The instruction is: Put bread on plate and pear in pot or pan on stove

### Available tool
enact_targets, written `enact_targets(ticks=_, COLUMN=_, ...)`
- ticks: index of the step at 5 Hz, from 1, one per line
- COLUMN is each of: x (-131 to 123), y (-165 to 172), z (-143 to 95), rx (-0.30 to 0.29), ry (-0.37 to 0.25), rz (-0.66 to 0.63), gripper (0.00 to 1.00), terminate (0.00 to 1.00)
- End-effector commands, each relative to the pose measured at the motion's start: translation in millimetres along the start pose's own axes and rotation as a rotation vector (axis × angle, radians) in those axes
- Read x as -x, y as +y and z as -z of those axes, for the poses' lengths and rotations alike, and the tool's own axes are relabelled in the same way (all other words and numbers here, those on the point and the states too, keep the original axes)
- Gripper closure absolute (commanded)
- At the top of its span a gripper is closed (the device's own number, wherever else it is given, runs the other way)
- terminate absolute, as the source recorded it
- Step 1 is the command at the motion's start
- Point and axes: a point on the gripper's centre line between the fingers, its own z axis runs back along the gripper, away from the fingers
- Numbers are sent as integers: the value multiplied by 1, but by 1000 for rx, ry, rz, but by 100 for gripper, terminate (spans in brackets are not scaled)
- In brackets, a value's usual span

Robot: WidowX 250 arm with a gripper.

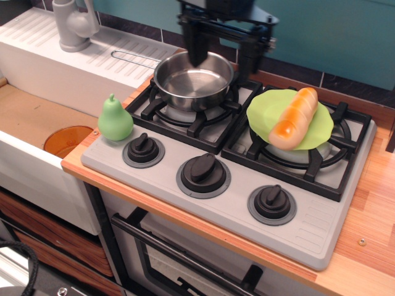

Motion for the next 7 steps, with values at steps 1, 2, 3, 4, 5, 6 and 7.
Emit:
enact_targets(ticks=1, x=-9, y=0, z=-22, rx=-6, ry=-78, rz=7, gripper=0, terminate=0)
enact_targets(ticks=2, x=16, y=42, z=-33, rx=-23, ry=-163, rz=11, gripper=0, terminate=0)
enact_targets(ticks=3, x=41, y=82, z=-47, rx=-113, ry=-310, rz=-108, gripper=0, terminate=0)
enact_targets(ticks=4, x=53, y=89, z=-50, rx=-202, ry=-372, rz=-169, gripper=0, terminate=0)
enact_targets(ticks=5, x=63, y=103, z=-41, rx=-234, ry=-422, rz=-217, gripper=0, terminate=0)
enact_targets(ticks=6, x=64, y=114, z=-26, rx=-228, ry=-459, rz=-248, gripper=0, terminate=0)
enact_targets(ticks=7, x=64, y=122, z=-12, rx=-206, ry=-471, rz=-262, gripper=0, terminate=0)
